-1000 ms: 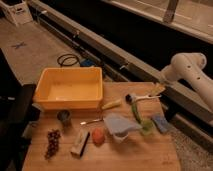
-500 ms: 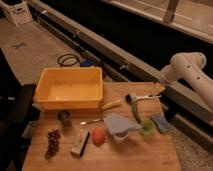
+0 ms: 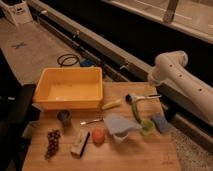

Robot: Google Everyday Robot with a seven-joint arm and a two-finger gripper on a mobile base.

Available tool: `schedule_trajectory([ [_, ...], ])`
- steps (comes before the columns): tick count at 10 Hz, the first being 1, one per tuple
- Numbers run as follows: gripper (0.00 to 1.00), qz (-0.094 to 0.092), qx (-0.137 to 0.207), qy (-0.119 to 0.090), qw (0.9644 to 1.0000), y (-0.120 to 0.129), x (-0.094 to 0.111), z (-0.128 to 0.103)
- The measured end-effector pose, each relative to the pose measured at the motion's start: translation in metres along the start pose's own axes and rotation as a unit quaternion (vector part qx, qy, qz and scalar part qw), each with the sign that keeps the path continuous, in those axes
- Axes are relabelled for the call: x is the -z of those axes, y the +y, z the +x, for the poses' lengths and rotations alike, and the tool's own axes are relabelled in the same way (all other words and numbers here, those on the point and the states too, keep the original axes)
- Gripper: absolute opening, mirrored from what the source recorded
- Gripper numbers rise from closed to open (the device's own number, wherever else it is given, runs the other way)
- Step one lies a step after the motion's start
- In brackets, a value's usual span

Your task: Place brush in table surface

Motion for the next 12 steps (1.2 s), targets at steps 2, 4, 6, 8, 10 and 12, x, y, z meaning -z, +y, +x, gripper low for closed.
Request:
schedule_trajectory([
  [2,0.8,-0.024,0.008,-0.001,0.9997,0.005,-0.023,-0.005],
  [4,0.8,-0.024,0.006,0.001,0.9997,0.005,-0.022,-0.001],
  [6,0.8,-0.022,0.012,0.001,0.9997,0.003,-0.024,-0.005],
  [8,0.8,-0.025,0.018,0.004,0.9995,-0.006,-0.042,-0.002],
  [10,0.8,-0.035,0.013,0.002,0.9993,-0.006,-0.072,-0.001],
  [12,0.8,-0.048,-0.015,-0.01,0.9987,-0.007,-0.116,0.015],
])
